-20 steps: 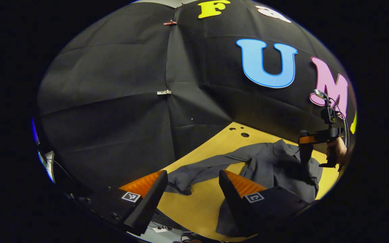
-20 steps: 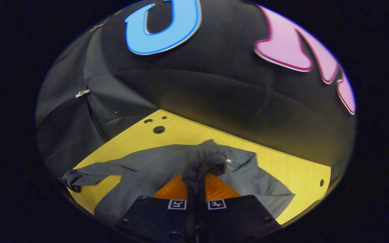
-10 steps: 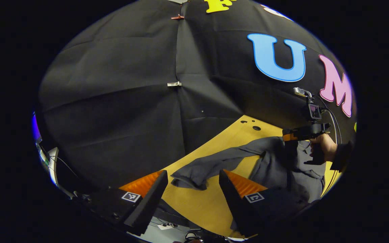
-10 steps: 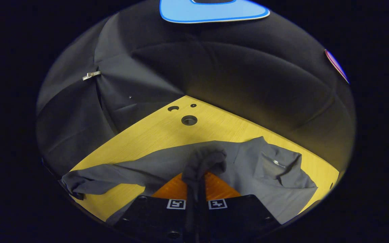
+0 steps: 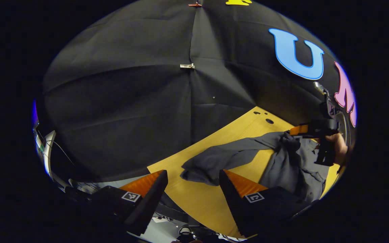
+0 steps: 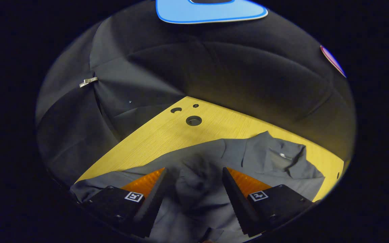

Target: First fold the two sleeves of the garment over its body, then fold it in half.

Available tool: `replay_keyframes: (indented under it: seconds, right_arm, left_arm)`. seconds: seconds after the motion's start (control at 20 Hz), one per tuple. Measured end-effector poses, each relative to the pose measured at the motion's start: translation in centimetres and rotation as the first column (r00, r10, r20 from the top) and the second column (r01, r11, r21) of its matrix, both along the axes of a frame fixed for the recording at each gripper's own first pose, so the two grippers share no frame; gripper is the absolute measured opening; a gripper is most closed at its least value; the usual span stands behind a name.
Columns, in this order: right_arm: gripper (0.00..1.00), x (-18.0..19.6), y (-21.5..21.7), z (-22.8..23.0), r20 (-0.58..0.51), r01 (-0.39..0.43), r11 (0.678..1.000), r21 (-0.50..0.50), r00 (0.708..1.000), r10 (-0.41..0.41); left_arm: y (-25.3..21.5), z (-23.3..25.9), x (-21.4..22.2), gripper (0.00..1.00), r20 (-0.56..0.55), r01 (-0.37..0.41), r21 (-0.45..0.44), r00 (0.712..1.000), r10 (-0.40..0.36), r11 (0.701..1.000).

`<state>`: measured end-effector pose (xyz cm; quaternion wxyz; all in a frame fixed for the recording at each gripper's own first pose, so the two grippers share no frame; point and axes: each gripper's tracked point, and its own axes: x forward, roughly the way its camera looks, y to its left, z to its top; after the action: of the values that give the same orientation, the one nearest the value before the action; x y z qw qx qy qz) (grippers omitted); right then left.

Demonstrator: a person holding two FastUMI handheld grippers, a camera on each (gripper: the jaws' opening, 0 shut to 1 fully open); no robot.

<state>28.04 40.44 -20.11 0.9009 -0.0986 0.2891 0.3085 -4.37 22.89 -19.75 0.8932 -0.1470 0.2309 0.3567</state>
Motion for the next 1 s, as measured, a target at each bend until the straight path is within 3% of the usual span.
replay_keyframes:
  seconds: [0.05,0.15,0.45,0.7,1.0]
  right_arm:
    - [0.97,-0.8,-0.6,0.7,0.008,0.002,1.000,0.003,1.000,-0.002]
    - [0.97,-2.4,-2.2,2.4,0.026,0.004,1.000,0.008,1.000,-0.004]
    - [0.98,-7.0,-8.3,5.5,0.042,0.057,0.998,0.029,0.997,-0.058]
    - [0.98,-10.5,-15.5,6.7,0.078,0.127,0.992,0.006,0.989,-0.127]
    - [0.98,-15.4,-25.7,7.1,0.088,0.274,0.961,-0.038,0.959,-0.270]
  left_arm:
    - [0.4,-0.3,0.3,0.96,-0.011,0.009,-0.016,1.000,-0.009,1.000]
    - [0.8,-1.8,1.2,0.96,-0.033,0.047,-0.067,0.998,-0.049,0.997]
    - [2.2,-4.1,3.3,0.96,-0.071,0.138,-0.085,0.987,-0.145,0.987]
    - [1.7,-7.2,5.8,0.96,-0.125,0.228,-0.122,0.962,-0.243,0.966]
    - [2.5,-9.3,8.1,0.97,-0.150,0.254,-0.159,0.949,-0.278,0.954]
